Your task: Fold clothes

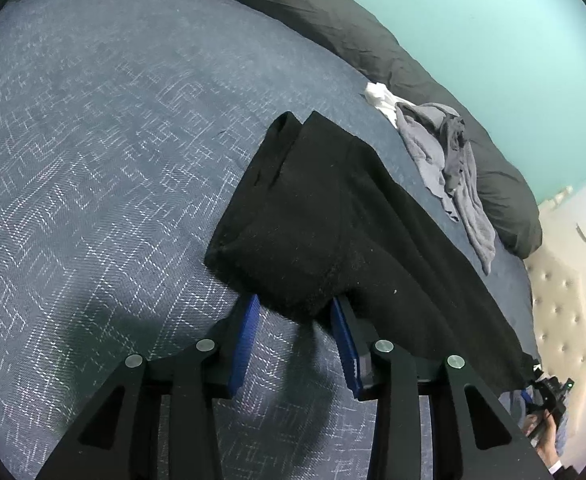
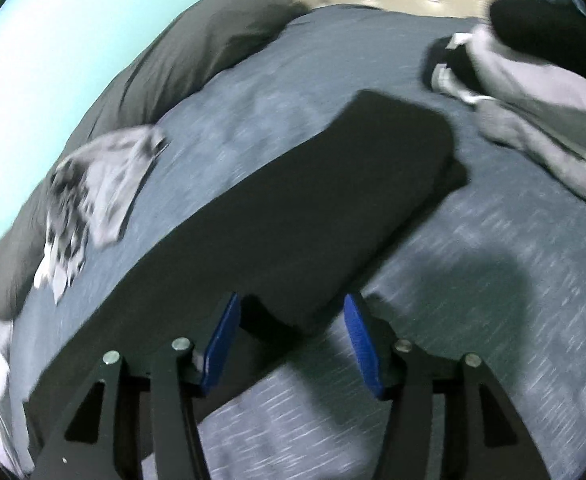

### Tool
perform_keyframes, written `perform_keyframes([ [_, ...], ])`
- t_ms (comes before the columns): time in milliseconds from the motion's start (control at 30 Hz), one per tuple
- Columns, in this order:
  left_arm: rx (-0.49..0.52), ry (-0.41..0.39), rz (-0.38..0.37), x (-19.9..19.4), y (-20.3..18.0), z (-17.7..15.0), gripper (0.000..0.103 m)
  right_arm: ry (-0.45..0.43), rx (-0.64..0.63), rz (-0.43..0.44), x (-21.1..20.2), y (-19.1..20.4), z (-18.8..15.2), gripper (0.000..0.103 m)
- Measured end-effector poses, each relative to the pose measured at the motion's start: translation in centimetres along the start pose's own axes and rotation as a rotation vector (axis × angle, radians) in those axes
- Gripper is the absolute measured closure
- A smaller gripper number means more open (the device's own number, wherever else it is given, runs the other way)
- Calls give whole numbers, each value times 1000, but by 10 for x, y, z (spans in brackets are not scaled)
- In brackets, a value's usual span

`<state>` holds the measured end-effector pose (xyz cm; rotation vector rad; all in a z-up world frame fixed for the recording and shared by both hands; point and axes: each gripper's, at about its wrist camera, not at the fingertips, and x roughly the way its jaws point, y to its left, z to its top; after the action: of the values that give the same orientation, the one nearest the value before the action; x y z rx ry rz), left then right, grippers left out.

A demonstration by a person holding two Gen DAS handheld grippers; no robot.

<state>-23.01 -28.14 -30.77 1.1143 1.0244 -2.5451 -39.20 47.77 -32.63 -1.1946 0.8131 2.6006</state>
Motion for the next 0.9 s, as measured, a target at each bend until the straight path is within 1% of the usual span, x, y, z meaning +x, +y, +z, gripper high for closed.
perform_keyframes([
  [67, 8, -3, 9, 0, -2, 0, 63, -23, 53, 1, -3, -15, 10, 48],
  [167, 11, -5, 16, 1, -3, 1, 63, -24, 99, -5, -1, -28, 22, 48],
  [367, 21, -5, 27, 2, -5, 0, 62, -19, 156, -11, 9, -39, 36, 47],
  [567, 28, -4, 35, 3, -6, 0, 62, -23, 160, -39, 21, -47, 44, 47],
  [733, 33, -2, 41, 5, -7, -1, 62, -26, 188, -38, 29, -56, 47, 47],
  [900, 32, -3, 43, 5, -9, -1, 62, -45, 141, -42, 30, -53, 51, 49],
])
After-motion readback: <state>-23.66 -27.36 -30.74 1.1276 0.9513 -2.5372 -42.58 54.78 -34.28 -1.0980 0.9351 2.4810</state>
